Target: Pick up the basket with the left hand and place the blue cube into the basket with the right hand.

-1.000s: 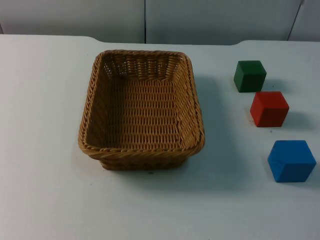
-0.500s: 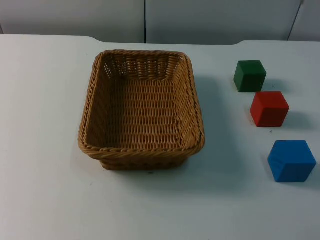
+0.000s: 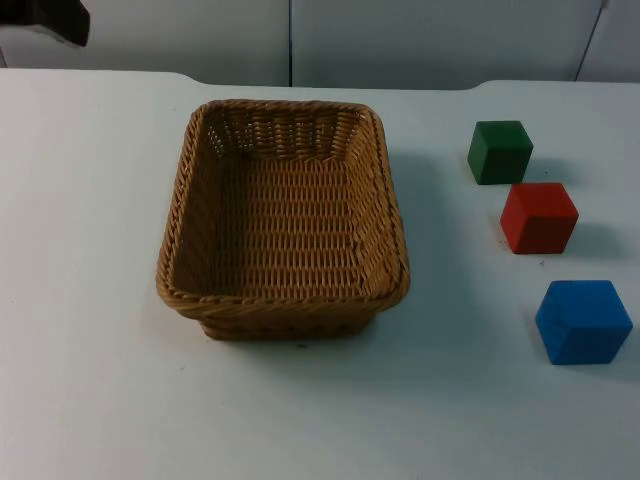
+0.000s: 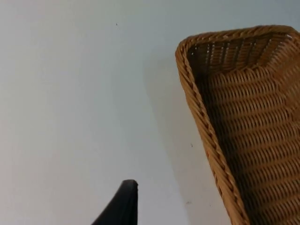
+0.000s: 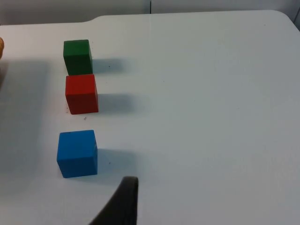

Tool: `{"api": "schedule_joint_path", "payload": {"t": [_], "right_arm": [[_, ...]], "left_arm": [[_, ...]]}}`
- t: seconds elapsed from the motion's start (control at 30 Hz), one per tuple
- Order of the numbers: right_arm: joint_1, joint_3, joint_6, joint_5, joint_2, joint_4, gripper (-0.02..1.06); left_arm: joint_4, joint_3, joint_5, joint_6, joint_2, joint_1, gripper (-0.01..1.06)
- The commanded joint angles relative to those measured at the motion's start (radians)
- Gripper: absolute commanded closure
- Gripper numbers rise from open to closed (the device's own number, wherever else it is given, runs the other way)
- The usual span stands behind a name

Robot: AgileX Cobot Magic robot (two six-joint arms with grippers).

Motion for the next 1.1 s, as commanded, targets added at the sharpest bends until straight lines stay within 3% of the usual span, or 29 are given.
{"api": "schedule_joint_path", "payload": {"t": [0.0, 0.17, 0.47, 0.83, 1.07], "right_arm": [[-0.008, 0.011, -0.006, -0.01, -0.003, -0.002, 0.0], [-0.008, 0.011, -0.006, -0.01, -0.003, -0.002, 0.0], [-0.008, 0.011, -0.006, -0.01, -0.003, -0.002, 0.0], [-0.008, 0.011, -0.006, -0.01, -0.003, -0.002, 0.0], [-0.008, 0.011, -0.006, -0.01, -0.003, -0.002, 0.0]], "left_arm": [[-0.057, -0.009, -0.015, 0.033, 0.036, 0.003, 0.0], [-0.136, -0.045, 0.002, 0.1, 0.147, 0.003, 0.0], [-0.149, -0.193, 0.07, 0.1, 0.308, 0.0, 0.0], [-0.154, -0.368, 0.107, 0.095, 0.521, -0.115, 0.0], [-0.151, -0.405, 0.104, 0.064, 0.603, -0.127, 0.0]]}}
